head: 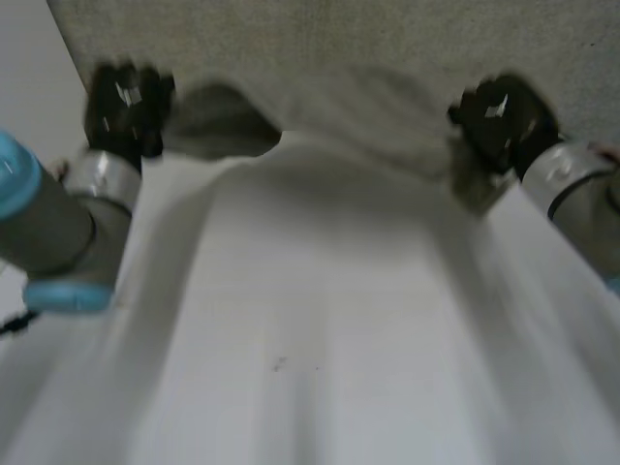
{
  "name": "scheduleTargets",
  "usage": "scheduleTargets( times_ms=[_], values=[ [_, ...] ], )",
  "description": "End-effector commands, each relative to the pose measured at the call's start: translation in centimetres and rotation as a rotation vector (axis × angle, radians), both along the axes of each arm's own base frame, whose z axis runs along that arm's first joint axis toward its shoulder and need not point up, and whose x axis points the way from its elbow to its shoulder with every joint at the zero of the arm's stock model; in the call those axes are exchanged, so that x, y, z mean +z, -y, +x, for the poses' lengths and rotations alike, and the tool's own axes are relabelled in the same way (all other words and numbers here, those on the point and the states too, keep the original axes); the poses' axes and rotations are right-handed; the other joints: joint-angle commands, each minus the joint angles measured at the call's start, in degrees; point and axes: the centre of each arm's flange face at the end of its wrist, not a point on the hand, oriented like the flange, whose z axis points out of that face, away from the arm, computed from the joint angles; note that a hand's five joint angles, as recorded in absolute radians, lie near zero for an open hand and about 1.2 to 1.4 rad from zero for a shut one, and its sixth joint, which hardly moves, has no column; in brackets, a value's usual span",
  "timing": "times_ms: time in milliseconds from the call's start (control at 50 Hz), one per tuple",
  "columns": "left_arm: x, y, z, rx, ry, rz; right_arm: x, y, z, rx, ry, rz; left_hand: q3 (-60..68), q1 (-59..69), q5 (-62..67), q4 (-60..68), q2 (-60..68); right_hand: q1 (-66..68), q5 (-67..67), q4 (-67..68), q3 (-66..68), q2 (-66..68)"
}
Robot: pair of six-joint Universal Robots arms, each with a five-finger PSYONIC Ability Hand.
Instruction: Fold the towel.
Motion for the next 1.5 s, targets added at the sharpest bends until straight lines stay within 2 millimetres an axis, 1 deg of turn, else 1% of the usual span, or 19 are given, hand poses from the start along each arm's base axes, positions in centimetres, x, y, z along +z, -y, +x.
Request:
scheduleTargets(
  times_ms=[20, 60, 140, 320, 340, 360, 380, 400, 500, 540, 660, 720, 760, 860, 940, 980, 1140, 1280, 1500],
  values=[
    [-9.2, -3.0, 1.0, -0.001, 0.090, 0.224, -8.2, -1.1, -0.1, 0.031, -0.083, 0.278, 10.25, 11.25, 10.48, 10.30, 10.22, 24.92, 13.03, 11.60, 12.05, 12.38],
    [-11.8, -4.4, 1.1, -0.012, 0.127, 0.303, -10.8, -1.8, -0.3, 0.029, -0.127, 0.398, 10.25, 11.25, 10.48, 10.30, 10.22, 24.92, 13.03, 11.60, 12.05, 12.38],
    [-12.6, -5.4, 1.2, -0.020, 0.141, 0.336, -11.1, -1.7, -1.3, 0.003, -0.138, 0.456, 10.25, 11.25, 10.48, 10.30, 10.22, 24.92, 13.03, 11.60, 12.05, 12.38],
    [-10.5, -5.4, 1.5, -0.011, 0.115, 0.285, -7.8, -0.9, -2.7, -0.078, -0.010, 0.452, 10.25, 11.25, 10.48, 10.30, 10.22, 24.92, 13.03, 11.60, 12.05, 12.38],
    [-10.4, -5.3, 1.6, -0.008, 0.111, 0.283, -7.5, -0.7, -3.0, -0.103, 0.027, 0.466, 10.25, 11.25, 10.48, 10.30, 10.22, 12.32, 0.44, -1.00, -0.54, -0.22],
    [-10.4, -5.3, 1.6, -0.008, 0.111, 0.283, -7.5, -0.7, -3.0, -0.103, 0.027, 0.466, 10.25, 11.25, 10.48, 10.30, 10.22, 12.19, 0.31, -1.12, -0.67, -0.34],
    [-10.3, -5.3, 1.6, -0.005, 0.109, 0.282, -7.2, -0.6, -3.3, -0.121, 0.061, 0.483, 10.25, 11.25, 10.48, 10.30, 10.22, -6.63, -18.51, -19.94, -19.49, -19.16],
    [-10.3, -5.4, 1.7, -0.005, 0.107, 0.283, -7.0, -0.8, -3.5, -0.132, 0.089, 0.506, 10.25, 11.25, 10.48, 10.30, 10.22, -17.97, -29.85, -31.29, -30.84, -30.51],
    [-10.4, -5.8, 1.8, -0.005, 0.110, 0.290, -7.3, -2.5, -3.6, -0.140, 0.125, 0.598, 10.25, 11.25, 10.48, 10.30, 10.22, -22.96, -34.85, -36.28, -35.83, -35.50],
    [-10.6, -5.9, 1.9, -0.005, 0.112, 0.297, -7.9, -3.9, -3.7, -0.137, 0.126, 0.635, 10.25, 11.25, 10.48, 10.30, 10.22, -25.81, -37.69, -39.12, -38.67, -38.34],
    [-10.3, -5.8, 2.0, -0.002, 0.109, 0.289, -7.3, -6.0, -3.9, -0.139, 0.177, 0.644, 10.25, 11.25, 10.48, 10.30, 10.22, -31.88, -43.76, -45.20, -44.74, -44.41],
    [-10.1, -5.7, 2.0, 0.001, 0.107, 0.284, -8.4, -7.5, -3.4, -0.121, 0.220, 0.673, 10.25, 11.25, 10.48, 10.30, 10.22, -34.23, -46.12, -47.55, -47.10, -46.77],
    [-10.0, -5.6, 2.1, 0.005, 0.105, 0.280, -9.5, -9.3, -2.3, -0.059, 0.227, 0.685, 10.25, 11.25, 10.48, 10.30, 10.22, -36.75, -48.63, -50.06, -49.61, -49.28],
    [-10.0, -5.1, 2.6, 0.021, 0.102, 0.280, -10.7, -10.5, -1.1, -0.003, 0.219, 0.646, 10.25, 11.25, 10.48, 10.30, 10.22, -36.26, -48.14, -49.57, -49.12, -48.79],
    [-9.9, -5.0, 2.7, 0.027, 0.101, 0.279, -11.7, -10.6, -0.5, 0.018, 0.203, 0.623, 10.25, 11.25, 10.48, 10.30, 10.22, -35.41, -47.29, -48.73, -48.28, -47.95],
    [-9.9, -4.9, 2.8, 0.028, 0.100, 0.279, -13.0, -10.0, -0.3, 0.004, 0.176, 0.613, 10.25, 11.25, 10.48, 10.30, 10.22, -34.08, -45.96, -47.39, -46.94, -46.61],
    [-9.9, -4.9, 2.8, 0.031, 0.100, 0.279, -14.5, -8.1, -0.2, -0.036, 0.091, 0.502, 10.25, 11.25, 10.48, 10.30, 10.22, -24.51, -36.39, -37.82, -37.37, -37.04],
    [-10.1, -5.0, 2.9, 0.031, 0.101, 0.283, -13.8, -6.6, -0.8, -0.112, 0.120, 0.397, 10.25, 11.25, 10.48, 10.30, 10.22, -0.61, -12.49, -13.93, -13.48, -13.15],
    [-10.2, -5.1, 2.9, 0.030, 0.103, 0.287, -12.0, -6.3, -0.9, -0.132, 0.234, 0.407, 10.25, 11.25, 10.48, 10.30, 10.22, -1.09, -12.97, -14.41, -13.96, -13.63]
  ],
)
